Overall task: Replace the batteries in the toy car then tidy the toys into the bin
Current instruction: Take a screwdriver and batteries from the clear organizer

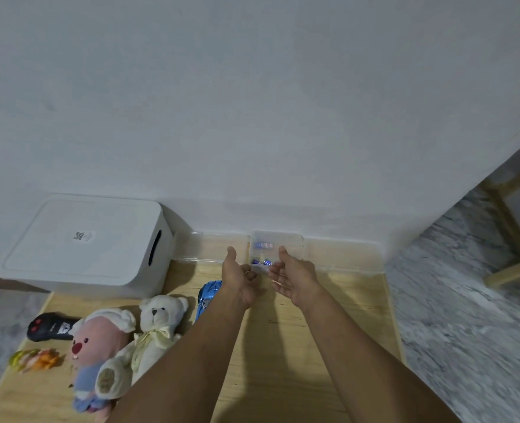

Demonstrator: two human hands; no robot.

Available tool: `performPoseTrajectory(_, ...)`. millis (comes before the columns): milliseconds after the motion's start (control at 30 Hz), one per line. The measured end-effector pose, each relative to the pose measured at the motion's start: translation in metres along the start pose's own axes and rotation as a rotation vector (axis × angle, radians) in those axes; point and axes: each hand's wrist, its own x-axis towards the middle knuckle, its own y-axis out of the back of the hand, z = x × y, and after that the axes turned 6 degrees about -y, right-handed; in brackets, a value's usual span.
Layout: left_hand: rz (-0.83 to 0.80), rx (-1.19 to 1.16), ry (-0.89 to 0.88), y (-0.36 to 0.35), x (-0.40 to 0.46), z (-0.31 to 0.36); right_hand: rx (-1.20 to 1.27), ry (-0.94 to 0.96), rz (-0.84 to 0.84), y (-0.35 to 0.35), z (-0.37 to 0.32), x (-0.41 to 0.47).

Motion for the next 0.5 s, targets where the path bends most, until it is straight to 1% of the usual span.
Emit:
performPoseTrajectory(200,0.086,-0.022,-0.007,0.014,-0.003,0.014,-0.123,-0.016,0.078,-0.004,0.013,0.000)
performPoseTrajectory(300,0.086,-0.044,-0.032,0.028,-0.001,0.027,-0.189,-0.049,0.101,-0.011,0.020,-0.001)
performPoseTrajectory(367,0.092,-0.052,-0.047,0.041,0.005,0.037,-0.176,-0.099,0.087,-0.018,0.023,-0.004)
performPoseTrajectory(500,0.168,-0.077,-0.089,0.061,0.009,0.061,-0.158,-0.212,0.018,-0.040,0.029,-0.011)
